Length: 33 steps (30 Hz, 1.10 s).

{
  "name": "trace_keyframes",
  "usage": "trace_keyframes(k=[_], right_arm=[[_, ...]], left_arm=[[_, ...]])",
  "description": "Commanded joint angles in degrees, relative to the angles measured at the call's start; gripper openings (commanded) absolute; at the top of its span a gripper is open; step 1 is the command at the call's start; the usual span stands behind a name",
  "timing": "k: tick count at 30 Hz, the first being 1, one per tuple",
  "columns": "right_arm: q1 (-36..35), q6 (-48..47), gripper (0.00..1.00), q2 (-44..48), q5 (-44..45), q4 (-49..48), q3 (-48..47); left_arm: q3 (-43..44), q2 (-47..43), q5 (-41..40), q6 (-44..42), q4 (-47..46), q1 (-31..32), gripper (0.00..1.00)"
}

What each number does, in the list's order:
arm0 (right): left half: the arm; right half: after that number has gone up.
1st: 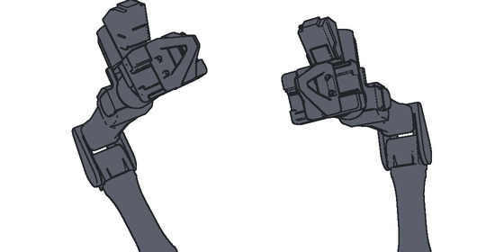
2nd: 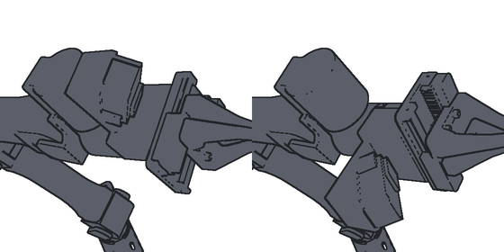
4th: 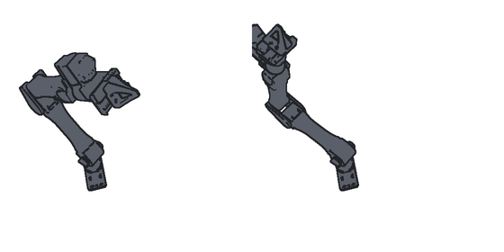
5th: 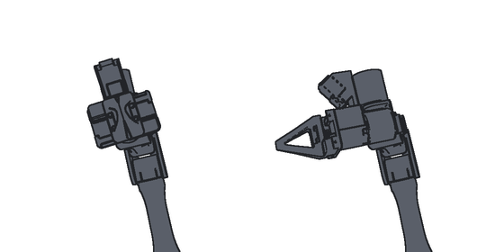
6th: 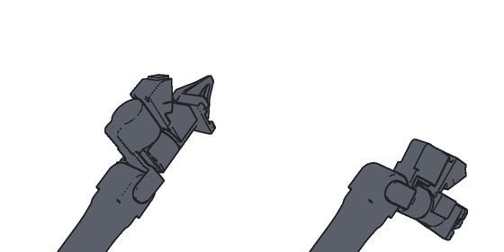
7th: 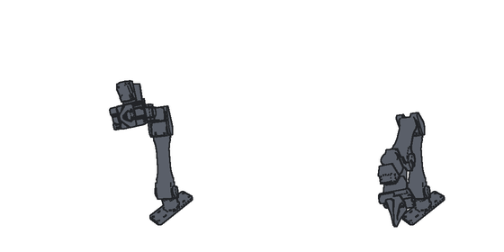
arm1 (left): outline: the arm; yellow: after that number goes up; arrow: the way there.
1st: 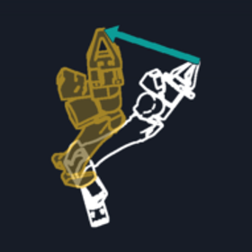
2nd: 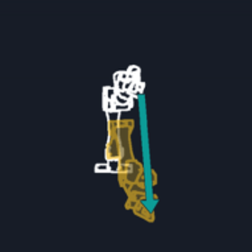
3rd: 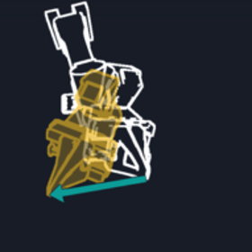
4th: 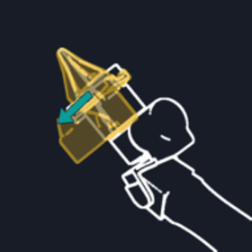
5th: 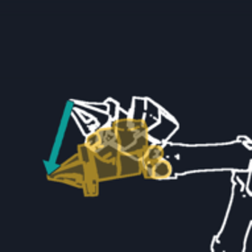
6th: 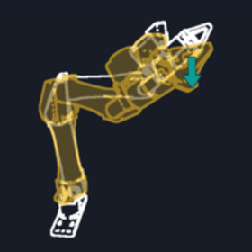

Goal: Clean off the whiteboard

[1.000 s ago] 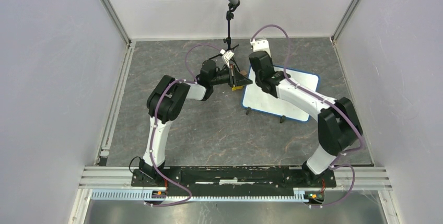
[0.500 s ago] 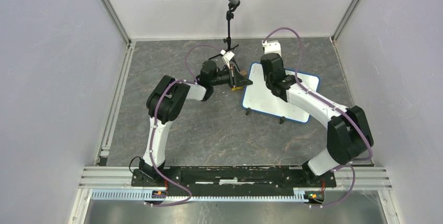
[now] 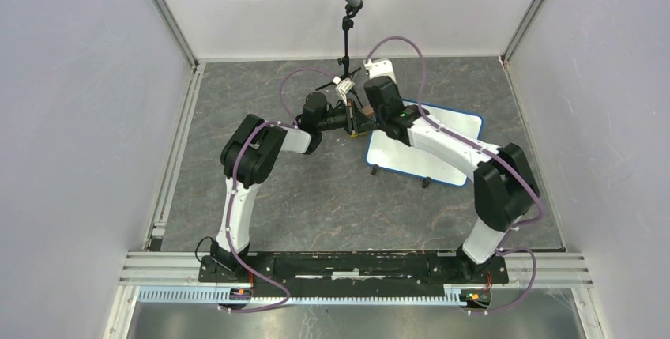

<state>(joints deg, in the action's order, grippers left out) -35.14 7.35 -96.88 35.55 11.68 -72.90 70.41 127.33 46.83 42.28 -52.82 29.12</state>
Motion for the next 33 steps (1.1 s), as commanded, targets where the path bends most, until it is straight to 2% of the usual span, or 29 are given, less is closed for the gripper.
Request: trace_keyframes(k=[1, 6, 16, 22, 26, 29, 33], right_arm=[[-1.2, 2.7, 0.16, -5.3, -4.1, 1.7, -6.4], [-0.6, 3.1, 0.15, -4.4, -0.2, 3.0, -5.8], [2.9, 3.9, 0.15, 5.7, 5.8, 4.5, 6.2], [0.0, 4.5, 0.15, 2.3, 3.7, 4.4, 2.8], [-4.1, 4.3, 0.15, -4.4, 3.4, 6.1, -4.9], [-4.7, 4.7, 0.15, -7.7, 0.6, 6.2, -8.8], [-4.1, 4.7, 0.15, -7.5, 0.6, 5.9, -8.6]], left_arm=[[-1.3, -0.6, -4.7, -6.4, 3.4, -0.8, 0.02], [-1.5, -0.7, -4.9, -6.7, 3.6, -0.8, 0.02], [-2.1, -1.2, -4.9, -6.4, 3.1, -0.9, 0.02], [-2.2, -1.2, -4.9, -6.2, 2.7, -0.7, 0.02], [-2.1, -1.0, -4.8, -6.2, 2.7, -0.8, 0.02], [-2.1, -1.0, -4.8, -6.2, 2.7, -0.8, 0.02], [-2.1, -1.1, -4.8, -6.4, 2.9, -0.9, 0.02]])
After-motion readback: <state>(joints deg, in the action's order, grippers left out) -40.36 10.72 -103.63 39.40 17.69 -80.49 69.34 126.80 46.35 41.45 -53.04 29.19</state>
